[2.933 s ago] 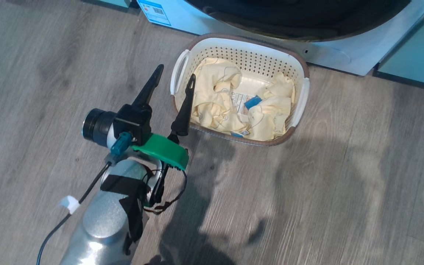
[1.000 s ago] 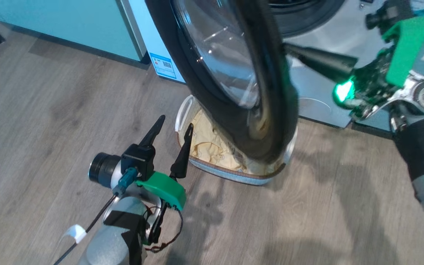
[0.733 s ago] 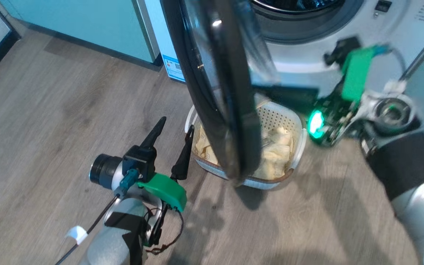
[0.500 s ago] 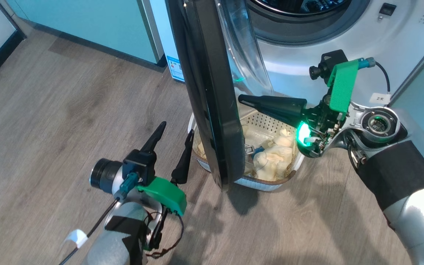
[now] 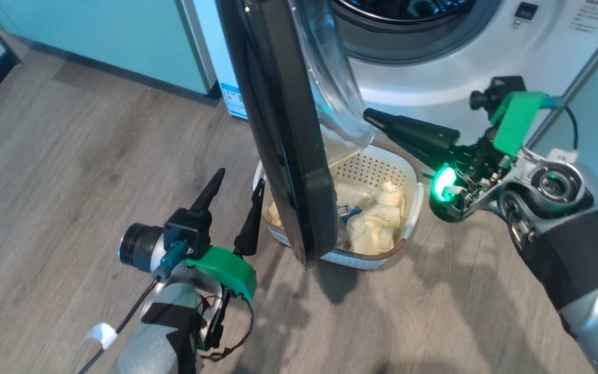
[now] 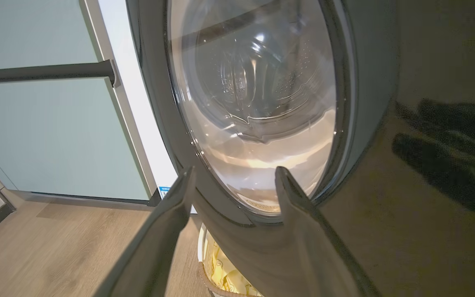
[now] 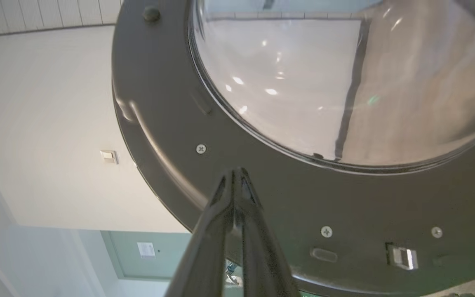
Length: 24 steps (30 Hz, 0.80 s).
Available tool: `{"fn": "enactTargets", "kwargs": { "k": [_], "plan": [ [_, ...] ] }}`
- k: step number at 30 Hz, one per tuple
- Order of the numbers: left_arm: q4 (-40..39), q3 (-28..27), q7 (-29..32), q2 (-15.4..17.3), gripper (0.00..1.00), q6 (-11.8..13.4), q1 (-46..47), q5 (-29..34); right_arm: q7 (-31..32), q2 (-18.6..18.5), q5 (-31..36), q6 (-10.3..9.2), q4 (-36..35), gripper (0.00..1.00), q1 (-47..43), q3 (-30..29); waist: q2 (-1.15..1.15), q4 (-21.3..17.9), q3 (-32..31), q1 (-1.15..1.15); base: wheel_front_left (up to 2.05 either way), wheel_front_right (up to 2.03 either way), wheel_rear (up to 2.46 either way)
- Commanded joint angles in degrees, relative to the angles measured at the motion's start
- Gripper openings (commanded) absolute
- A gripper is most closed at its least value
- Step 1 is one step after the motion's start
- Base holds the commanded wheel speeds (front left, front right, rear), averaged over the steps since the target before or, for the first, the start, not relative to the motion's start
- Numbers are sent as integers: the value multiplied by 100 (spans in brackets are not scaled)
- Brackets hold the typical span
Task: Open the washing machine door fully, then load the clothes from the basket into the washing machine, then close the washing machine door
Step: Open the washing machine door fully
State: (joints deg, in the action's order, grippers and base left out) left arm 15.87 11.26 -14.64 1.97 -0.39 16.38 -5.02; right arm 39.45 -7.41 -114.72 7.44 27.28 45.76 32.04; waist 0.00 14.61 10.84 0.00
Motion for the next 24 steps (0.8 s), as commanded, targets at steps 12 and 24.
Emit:
{"fn": "enactTargets", "kwargs": {
  "k": [12, 24],
  "plan": [
    [-112, -394, -36, 100, 100, -67, 156, 65, -1872, -500, 231, 5, -1082, 91, -651, -653, 0, -231, -2, 0, 0, 0, 0],
    [-12, -650, -36, 215, 100, -159, 49, 48, -4116, -981, 2070, 5, -1569, 100, -1798, -1137, 0, -564, -159, 0, 0, 0, 0]
  ]
}}
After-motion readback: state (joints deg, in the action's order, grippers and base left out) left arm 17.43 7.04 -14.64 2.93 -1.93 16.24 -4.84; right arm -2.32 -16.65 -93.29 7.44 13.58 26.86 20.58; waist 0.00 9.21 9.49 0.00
